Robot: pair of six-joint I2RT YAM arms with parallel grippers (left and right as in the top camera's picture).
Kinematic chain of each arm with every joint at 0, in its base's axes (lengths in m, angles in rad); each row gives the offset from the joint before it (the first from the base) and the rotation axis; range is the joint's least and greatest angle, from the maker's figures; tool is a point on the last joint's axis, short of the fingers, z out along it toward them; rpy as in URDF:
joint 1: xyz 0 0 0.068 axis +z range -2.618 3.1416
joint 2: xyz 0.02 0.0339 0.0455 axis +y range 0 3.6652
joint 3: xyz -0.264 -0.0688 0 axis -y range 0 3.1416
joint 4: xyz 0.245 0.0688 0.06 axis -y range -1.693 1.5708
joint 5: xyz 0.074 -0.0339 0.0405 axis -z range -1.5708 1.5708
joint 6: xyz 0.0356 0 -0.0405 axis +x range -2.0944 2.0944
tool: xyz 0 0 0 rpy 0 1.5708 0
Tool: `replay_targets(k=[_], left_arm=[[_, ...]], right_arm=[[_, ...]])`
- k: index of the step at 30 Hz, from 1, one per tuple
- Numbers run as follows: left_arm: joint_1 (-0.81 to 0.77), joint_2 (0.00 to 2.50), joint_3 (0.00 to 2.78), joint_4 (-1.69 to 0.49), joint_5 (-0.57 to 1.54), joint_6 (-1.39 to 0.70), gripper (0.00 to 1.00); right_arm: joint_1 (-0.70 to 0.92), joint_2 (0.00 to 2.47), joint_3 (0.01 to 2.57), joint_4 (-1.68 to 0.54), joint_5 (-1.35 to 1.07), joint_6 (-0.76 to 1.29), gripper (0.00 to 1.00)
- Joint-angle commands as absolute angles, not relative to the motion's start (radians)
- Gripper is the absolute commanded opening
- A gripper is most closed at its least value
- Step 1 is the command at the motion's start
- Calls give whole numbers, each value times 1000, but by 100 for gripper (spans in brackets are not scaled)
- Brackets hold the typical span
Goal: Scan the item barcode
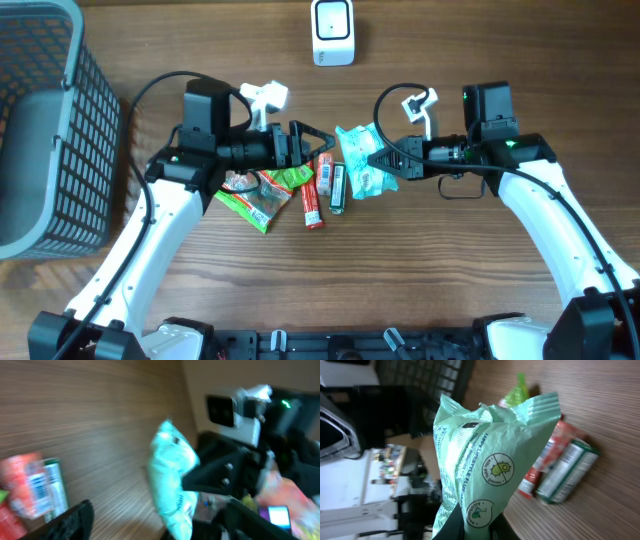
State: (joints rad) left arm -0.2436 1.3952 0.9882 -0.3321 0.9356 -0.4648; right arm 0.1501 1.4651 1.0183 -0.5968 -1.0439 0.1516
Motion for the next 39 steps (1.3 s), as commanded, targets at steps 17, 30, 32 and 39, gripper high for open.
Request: replay_targets(k=[17,30,32,39], left_arm=[[-334,1386,993,-193,1002,-430,4],[-152,1386,993,-104,1346,-479,4],[-155,1386,993,-104,1347,-479,4],[-157,1386,993,-104,1376,-479,4]], right_arm=[[228,1457,1040,-464,-1248,254,50],[228,1457,1040,-325,-1517,239,54],[231,1457,1040,-326,-1521,239,54],[273,1457,1040,-303,-1520,238,47]])
